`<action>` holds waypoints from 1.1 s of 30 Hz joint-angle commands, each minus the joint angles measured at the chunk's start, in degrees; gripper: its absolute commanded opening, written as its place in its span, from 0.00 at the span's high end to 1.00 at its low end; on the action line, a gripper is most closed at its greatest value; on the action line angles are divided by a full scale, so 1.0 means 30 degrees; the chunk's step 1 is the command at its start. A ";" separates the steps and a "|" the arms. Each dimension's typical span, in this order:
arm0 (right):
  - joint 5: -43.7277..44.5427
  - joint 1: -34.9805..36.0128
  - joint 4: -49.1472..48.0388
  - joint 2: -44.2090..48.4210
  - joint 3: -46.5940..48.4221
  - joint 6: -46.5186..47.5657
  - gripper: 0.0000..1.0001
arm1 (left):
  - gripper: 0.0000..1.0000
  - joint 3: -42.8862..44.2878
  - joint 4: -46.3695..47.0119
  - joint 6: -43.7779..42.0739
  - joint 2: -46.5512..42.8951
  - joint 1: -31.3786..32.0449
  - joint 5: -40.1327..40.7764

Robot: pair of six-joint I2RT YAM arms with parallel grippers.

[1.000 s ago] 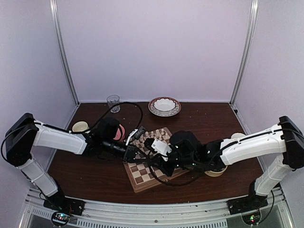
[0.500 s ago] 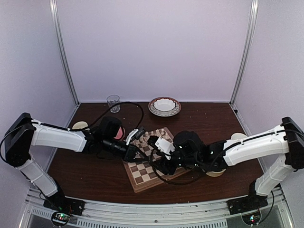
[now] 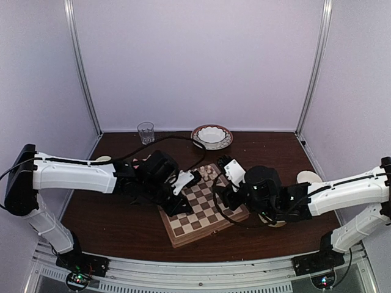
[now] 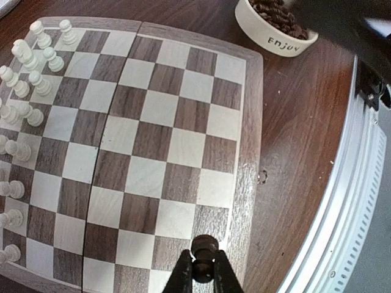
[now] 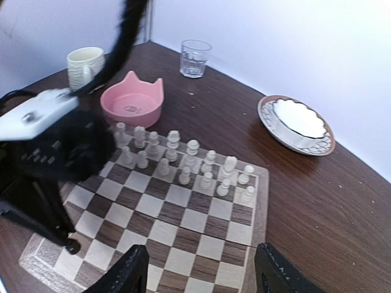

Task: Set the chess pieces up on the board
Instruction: Place the pawn on a7.

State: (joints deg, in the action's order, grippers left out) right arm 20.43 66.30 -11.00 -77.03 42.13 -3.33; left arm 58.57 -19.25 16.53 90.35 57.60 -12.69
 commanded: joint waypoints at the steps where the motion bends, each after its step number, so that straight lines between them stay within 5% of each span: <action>1: 0.4645 -0.0003 0.0286 0.0060 0.0114 -0.0749 0.38 | 1.00 0.1338 -0.2792 -0.1354 0.1217 0.0973 0.3902; 13: 0.6832 -0.0037 0.0864 -0.0752 0.0733 -0.0911 0.38 | 1.00 0.0932 -0.4237 -0.0863 0.1503 0.1329 0.5578; 33: 0.6814 -0.0030 0.1268 -0.1461 0.1322 -0.0795 0.38 | 1.00 0.1308 -0.5014 -0.0198 0.1812 0.1481 0.4448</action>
State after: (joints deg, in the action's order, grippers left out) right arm 39.92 66.28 -7.73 -80.77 44.62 -5.39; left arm 61.54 -34.48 15.22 95.26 61.63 1.89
